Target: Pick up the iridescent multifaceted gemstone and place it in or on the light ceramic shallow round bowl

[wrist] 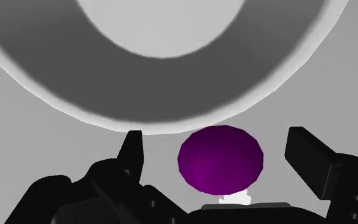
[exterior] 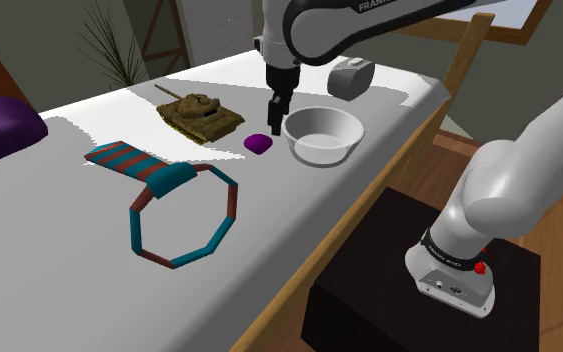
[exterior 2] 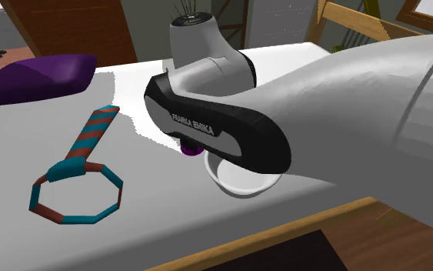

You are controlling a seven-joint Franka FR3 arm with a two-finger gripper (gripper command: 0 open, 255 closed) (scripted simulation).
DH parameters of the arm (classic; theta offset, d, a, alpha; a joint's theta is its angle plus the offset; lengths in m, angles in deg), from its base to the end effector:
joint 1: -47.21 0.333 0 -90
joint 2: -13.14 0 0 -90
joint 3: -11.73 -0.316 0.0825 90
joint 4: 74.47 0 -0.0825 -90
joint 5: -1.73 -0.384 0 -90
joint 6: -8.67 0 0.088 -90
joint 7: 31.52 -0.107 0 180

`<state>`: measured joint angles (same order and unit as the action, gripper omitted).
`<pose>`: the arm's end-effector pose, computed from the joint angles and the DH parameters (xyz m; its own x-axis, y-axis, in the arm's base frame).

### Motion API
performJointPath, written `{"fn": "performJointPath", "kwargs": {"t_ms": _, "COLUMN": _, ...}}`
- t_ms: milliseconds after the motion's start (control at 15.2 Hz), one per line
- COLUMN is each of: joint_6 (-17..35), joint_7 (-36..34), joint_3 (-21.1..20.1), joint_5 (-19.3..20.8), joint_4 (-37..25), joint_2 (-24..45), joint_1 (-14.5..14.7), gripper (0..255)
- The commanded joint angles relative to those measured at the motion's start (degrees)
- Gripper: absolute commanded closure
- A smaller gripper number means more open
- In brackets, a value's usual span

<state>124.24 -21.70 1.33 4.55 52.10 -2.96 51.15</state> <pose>0.4627 0.1206 0.5016 0.9029 0.4248 0.0653 0.4168 -0.9025 0.1087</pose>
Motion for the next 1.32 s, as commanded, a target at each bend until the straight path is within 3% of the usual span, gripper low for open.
{"fn": "performJointPath", "kwargs": {"t_ms": 0, "joint_6": 2.07, "joint_7": -0.16, "joint_3": -1.32, "joint_5": 1.29, "joint_4": -1.86, "joint_2": 4.52, "joint_1": 0.59, "gripper": 0}}
{"fn": "performJointPath", "kwargs": {"t_ms": 594, "joint_6": 8.51, "joint_7": -0.72, "joint_3": -1.73, "joint_5": 2.9, "joint_4": 0.55, "joint_2": 8.94, "joint_1": 0.56, "gripper": 0}}
{"fn": "performJointPath", "kwargs": {"t_ms": 1122, "joint_6": 8.5, "joint_7": -0.72, "joint_3": -1.73, "joint_5": 2.9, "joint_4": 0.54, "joint_2": 8.94, "joint_1": 0.56, "gripper": 0}}
{"fn": "performJointPath", "kwargs": {"t_ms": 1188, "joint_6": 8.5, "joint_7": -0.72, "joint_3": -1.73, "joint_5": 2.9, "joint_4": 0.54, "joint_2": 8.94, "joint_1": 0.56, "gripper": 255}}
{"fn": "performJointPath", "kwargs": {"t_ms": 1254, "joint_6": 8.5, "joint_7": -0.72, "joint_3": -1.73, "joint_5": 2.9, "joint_4": 0.54, "joint_2": 8.94, "joint_1": 0.56, "gripper": 255}}
